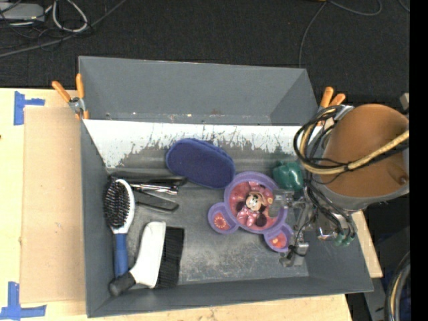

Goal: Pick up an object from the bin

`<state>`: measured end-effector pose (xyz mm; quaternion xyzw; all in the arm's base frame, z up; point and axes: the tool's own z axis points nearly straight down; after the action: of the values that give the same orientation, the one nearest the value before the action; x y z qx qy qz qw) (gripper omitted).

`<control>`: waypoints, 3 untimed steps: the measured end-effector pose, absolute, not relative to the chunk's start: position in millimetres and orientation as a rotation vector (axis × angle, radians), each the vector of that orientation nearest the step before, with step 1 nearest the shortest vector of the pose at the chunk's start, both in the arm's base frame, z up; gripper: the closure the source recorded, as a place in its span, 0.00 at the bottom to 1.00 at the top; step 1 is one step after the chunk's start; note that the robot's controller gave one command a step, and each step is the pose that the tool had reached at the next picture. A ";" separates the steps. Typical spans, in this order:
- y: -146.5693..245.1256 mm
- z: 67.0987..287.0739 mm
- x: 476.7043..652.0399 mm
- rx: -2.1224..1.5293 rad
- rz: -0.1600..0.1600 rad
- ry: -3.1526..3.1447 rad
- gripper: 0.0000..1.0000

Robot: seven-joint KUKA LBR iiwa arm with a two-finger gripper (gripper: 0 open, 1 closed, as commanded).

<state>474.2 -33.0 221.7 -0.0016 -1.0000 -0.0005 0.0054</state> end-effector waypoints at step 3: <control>5.5 161.1 560.9 -0.125 -0.001 -3.146 0.00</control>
Offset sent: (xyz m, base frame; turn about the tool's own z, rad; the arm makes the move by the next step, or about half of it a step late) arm 0.0774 0.0335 -0.1517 0.0559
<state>560.9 5.5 161.1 -0.0395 -0.9992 -0.0002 -0.0035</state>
